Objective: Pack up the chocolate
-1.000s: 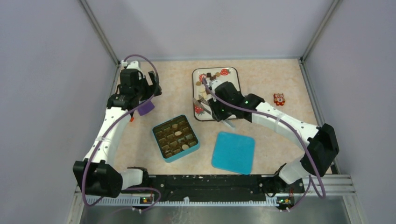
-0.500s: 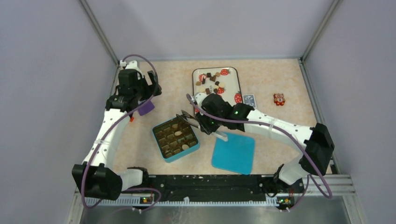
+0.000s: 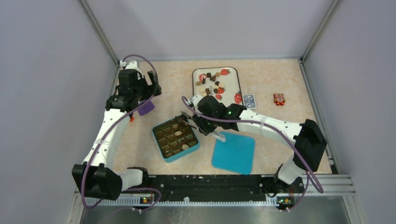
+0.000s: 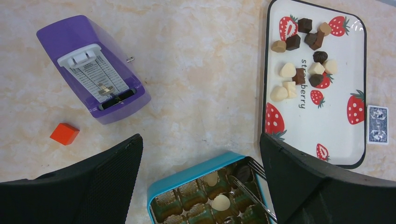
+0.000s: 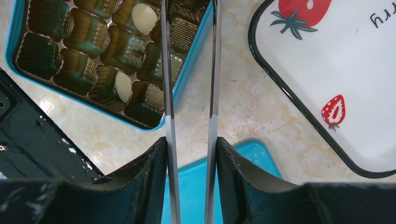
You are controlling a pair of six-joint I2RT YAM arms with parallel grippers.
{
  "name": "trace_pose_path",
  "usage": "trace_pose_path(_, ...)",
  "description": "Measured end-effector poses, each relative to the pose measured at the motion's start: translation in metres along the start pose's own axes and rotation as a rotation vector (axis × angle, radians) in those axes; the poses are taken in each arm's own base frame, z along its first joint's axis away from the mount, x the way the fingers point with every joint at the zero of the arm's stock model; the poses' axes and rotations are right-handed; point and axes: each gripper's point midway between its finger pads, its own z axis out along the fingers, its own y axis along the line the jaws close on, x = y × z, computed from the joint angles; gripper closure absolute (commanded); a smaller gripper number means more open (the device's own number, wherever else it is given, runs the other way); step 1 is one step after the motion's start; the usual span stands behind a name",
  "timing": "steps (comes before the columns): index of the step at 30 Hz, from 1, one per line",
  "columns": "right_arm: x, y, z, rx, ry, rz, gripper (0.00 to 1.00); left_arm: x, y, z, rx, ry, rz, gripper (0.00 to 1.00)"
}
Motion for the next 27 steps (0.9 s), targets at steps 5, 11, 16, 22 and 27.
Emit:
trace_pose_path(5, -0.001, 0.0, 0.0, -0.001, -0.002, 0.0, 0.62, 0.0, 0.0, 0.0, 0.0, -0.001, 0.0, 0.01)
trace_pose_path(11, -0.002, 0.0, 0.001, -0.001, -0.007, 0.002, 0.76, 0.0, 0.0, 0.0, 0.0, 0.0, 0.0, 0.01)
trace_pose_path(16, -0.006, -0.004, -0.005, 0.01, -0.031, 0.024, 0.89, 0.0, 0.0, 0.0, 0.0, 0.0, 0.0, 0.01)
trace_pose_path(22, -0.037, -0.042, -0.037, 0.037, -0.177, 0.155, 0.88, 0.0, 0.0, 0.0, 0.002, 0.0, 0.0, 0.01)
trace_pose_path(27, -0.044, -0.1, -0.049, 0.142, -0.235, 0.313, 0.81, 0.0, -0.001, 0.0, 0.008, 0.002, 0.0, 0.01)
